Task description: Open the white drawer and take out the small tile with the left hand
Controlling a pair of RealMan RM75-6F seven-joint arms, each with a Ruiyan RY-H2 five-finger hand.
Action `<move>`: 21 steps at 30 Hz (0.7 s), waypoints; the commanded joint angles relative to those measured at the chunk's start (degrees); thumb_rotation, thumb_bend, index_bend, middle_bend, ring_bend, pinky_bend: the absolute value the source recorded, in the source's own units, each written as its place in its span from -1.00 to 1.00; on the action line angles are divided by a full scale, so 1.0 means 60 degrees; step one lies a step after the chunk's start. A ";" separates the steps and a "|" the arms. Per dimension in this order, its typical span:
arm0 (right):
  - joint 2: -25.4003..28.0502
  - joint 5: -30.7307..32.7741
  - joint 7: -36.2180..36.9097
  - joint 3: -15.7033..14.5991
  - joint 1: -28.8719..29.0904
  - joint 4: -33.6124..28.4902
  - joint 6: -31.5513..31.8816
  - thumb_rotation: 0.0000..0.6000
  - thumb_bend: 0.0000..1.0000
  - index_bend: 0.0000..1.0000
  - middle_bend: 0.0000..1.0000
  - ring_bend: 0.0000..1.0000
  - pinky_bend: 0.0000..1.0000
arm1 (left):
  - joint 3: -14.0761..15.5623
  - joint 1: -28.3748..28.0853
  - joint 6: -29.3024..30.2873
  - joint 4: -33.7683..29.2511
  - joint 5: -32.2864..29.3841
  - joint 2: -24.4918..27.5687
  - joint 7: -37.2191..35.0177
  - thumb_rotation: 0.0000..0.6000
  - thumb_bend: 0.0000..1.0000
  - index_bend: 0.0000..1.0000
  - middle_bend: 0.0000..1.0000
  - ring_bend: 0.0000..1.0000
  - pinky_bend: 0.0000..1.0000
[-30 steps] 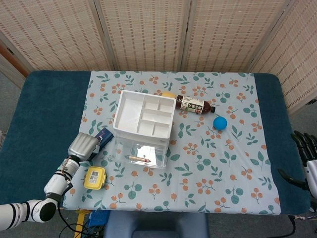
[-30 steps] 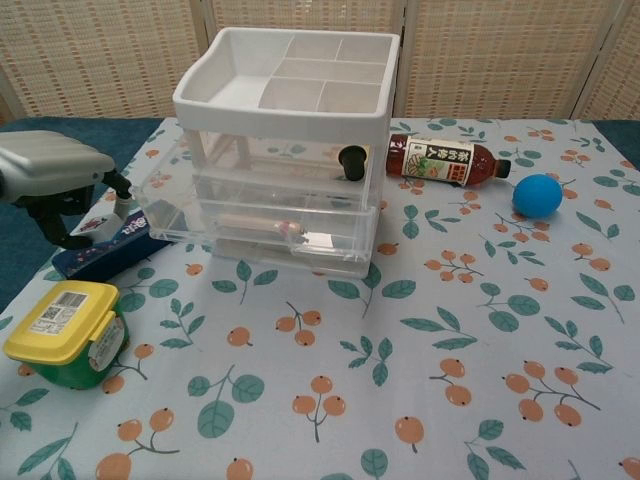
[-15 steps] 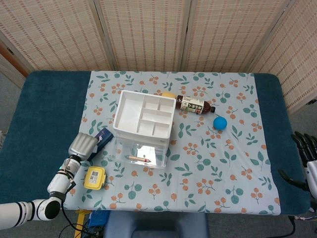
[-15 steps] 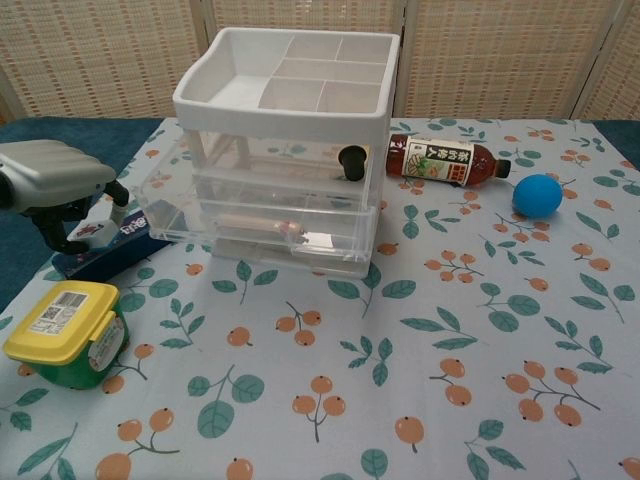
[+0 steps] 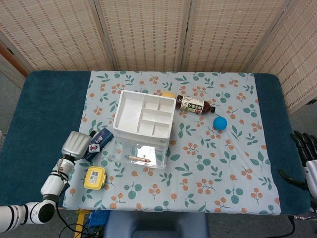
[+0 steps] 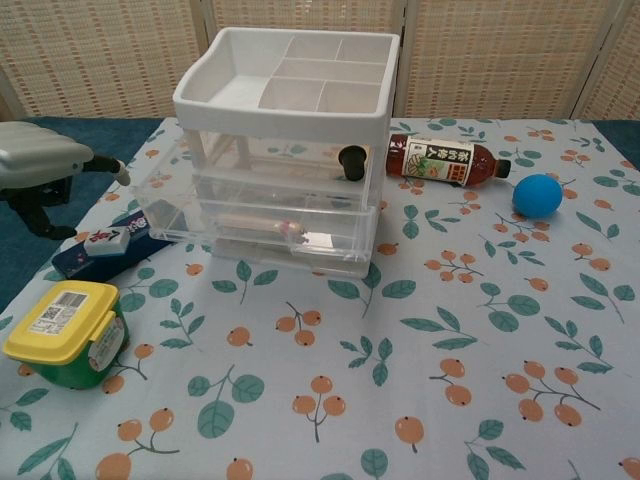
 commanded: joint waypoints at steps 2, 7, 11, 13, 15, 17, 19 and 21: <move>0.0022 -0.0009 -0.0009 0.0001 0.0005 -0.0021 -0.0002 1.00 -0.60 -1.00 -0.91 -1.00 -1.00 | -0.0160 0.0341 0.0528 -0.0262 -0.0061 0.0286 -0.0328 1.00 -0.41 -0.67 0.97 1.00 1.00; 0.0081 0.0087 0.0030 0.0007 0.0053 -0.0045 -0.0158 1.00 -0.60 -1.00 -0.91 -1.00 -1.00 | -0.0421 0.0981 0.1317 -0.0716 -0.0273 0.0894 -0.1046 1.00 -0.41 -0.62 0.84 0.97 1.00; 0.0154 0.0160 0.0063 -0.0055 0.0182 -0.0067 -0.0541 1.00 -0.60 -1.00 -0.91 -1.00 -1.00 | -0.0559 0.1612 0.1886 -0.1178 0.0013 0.1470 -0.1996 1.00 -0.41 -0.51 0.66 0.78 1.00; 0.0158 0.0177 0.0086 -0.0064 0.0234 -0.0082 -0.0654 1.00 -0.58 -1.00 -0.91 -1.00 -1.00 | -0.0552 0.1961 0.2148 -0.1281 0.0335 0.1690 -0.2520 1.00 -0.42 -0.49 0.56 0.62 0.98; 0.0117 0.0206 0.0156 -0.0097 0.0293 -0.0042 -0.0819 1.00 -0.58 -1.00 -0.91 -1.00 -1.00 | -0.0468 0.2312 0.2436 -0.1330 0.0757 0.1852 -0.2939 1.00 -0.42 -0.49 0.48 0.48 0.87; 0.0061 0.0207 0.0201 -0.0178 0.0379 0.0030 -0.1079 1.00 -0.58 -1.00 -0.91 -1.00 -1.00 | -0.0338 0.2664 0.2764 -0.1370 0.1229 0.1926 -0.3272 1.00 -0.43 -0.49 0.38 0.29 0.66; -0.0016 0.0144 0.0237 -0.0222 0.0442 0.0088 -0.1188 1.00 -0.58 -1.00 -0.91 -1.00 -1.00 | -0.0223 0.2955 0.3055 -0.1378 0.1665 0.1940 -0.3534 1.00 -0.44 -0.49 0.27 0.14 0.50; -0.0112 0.0043 0.0292 -0.0263 0.0497 0.0157 -0.1242 1.00 -0.58 -1.00 -0.91 -1.00 -1.00 | -0.0096 0.3276 0.3365 -0.1405 0.2081 0.1927 -0.3756 1.00 -0.44 -0.49 0.18 0.04 0.37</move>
